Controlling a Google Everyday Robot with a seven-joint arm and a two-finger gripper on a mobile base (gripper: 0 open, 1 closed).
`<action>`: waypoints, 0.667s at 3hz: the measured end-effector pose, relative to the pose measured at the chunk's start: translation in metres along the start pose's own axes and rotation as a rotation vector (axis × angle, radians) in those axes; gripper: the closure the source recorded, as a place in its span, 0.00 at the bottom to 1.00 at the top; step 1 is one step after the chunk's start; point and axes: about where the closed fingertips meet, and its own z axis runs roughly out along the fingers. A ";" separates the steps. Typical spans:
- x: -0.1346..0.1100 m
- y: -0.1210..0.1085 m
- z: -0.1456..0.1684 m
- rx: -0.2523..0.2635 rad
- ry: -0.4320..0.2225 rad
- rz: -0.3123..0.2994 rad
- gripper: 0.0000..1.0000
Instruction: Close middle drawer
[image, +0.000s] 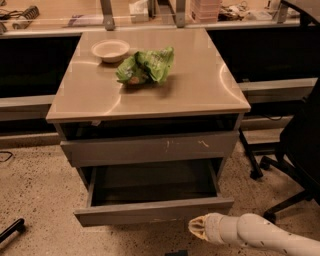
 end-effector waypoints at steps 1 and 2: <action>0.007 -0.016 0.006 0.086 0.011 -0.056 1.00; 0.013 -0.030 0.010 0.168 0.015 -0.085 1.00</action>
Offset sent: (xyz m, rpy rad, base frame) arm 0.0543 -0.0134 -0.0011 -0.0070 -0.2907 -0.0838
